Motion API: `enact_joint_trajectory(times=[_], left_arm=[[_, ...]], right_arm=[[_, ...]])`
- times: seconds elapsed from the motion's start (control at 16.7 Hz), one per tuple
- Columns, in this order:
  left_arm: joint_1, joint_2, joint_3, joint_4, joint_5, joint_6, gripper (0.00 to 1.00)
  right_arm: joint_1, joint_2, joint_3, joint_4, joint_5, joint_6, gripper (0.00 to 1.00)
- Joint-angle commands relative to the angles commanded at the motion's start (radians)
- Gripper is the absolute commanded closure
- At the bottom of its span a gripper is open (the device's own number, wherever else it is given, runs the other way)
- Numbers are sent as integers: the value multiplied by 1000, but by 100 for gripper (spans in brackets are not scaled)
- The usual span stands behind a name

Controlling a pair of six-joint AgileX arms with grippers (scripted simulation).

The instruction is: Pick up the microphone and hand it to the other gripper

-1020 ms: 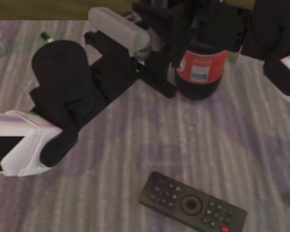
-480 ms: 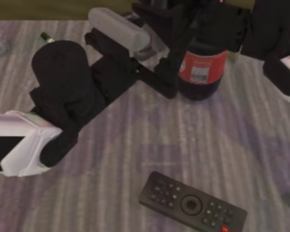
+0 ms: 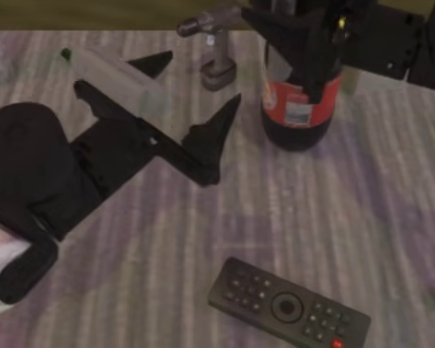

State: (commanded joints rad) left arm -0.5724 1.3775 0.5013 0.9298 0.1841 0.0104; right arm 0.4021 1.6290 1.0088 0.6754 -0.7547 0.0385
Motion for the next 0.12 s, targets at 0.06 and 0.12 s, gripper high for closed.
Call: enact_joint_trajectory(times=[0.06, 0.12], left_arm=[[5, -21, -21, 0, 5, 0, 0], [7, -31, -31, 0, 8, 0, 0]], right_arm=[[-11, -7, -8, 2, -11, 1, 100], [-17, -11, -12, 3, -17, 1, 100]])
